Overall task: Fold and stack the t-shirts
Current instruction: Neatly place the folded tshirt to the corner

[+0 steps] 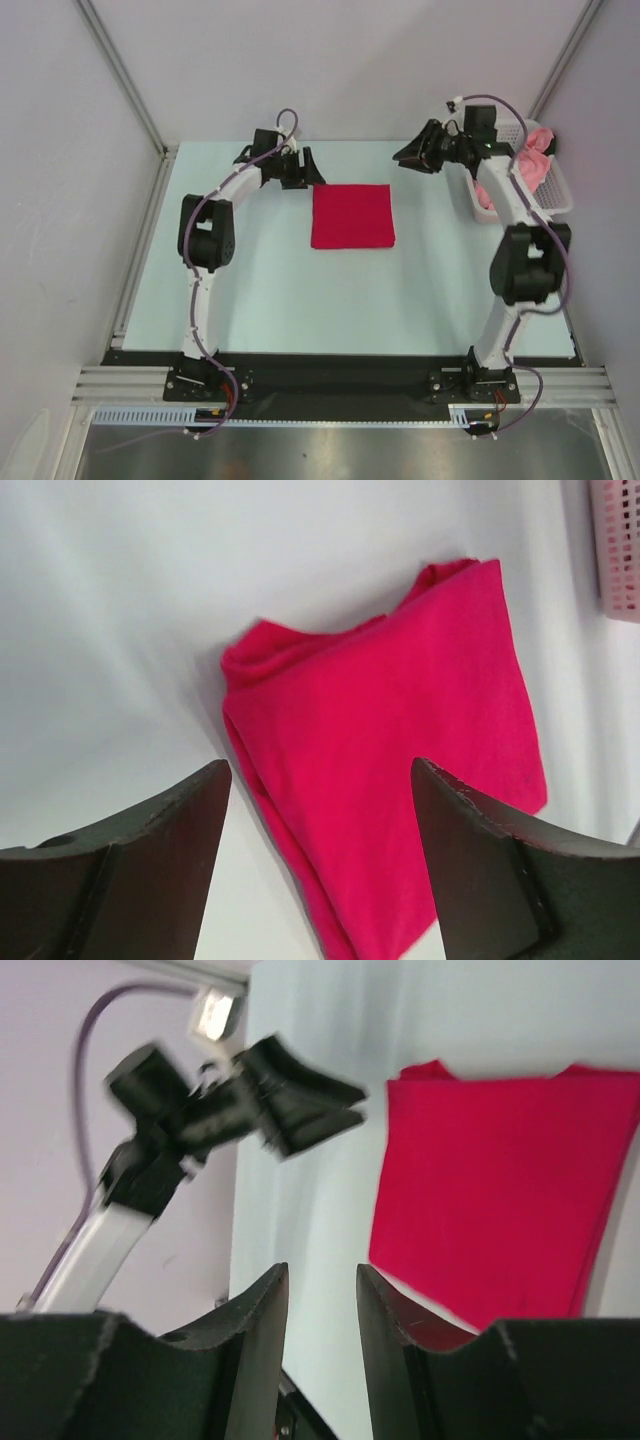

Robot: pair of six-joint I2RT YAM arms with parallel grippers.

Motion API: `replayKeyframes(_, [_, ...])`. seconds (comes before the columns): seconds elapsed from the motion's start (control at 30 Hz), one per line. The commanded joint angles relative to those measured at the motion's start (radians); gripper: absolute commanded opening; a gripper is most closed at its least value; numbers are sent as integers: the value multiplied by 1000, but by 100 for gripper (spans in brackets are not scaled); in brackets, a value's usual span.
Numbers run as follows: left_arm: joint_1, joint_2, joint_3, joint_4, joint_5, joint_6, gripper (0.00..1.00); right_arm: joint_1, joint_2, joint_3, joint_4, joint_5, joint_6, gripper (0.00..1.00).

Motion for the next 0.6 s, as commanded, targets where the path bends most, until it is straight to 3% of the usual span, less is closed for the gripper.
replayKeyframes(0.0, [18, 75, 166, -95, 29, 115, 79, -23, -197, -226, 41, -57, -13, 39])
replayKeyframes(0.27, [23, 191, 206, -70, 93, 92, 80, -70, -491, -459, -17, -79, -84, 38])
replayKeyframes(0.57, [-3, 226, 191, -37, 151, 31, 79, -84, -524, -503, 28, -110, -49, 37])
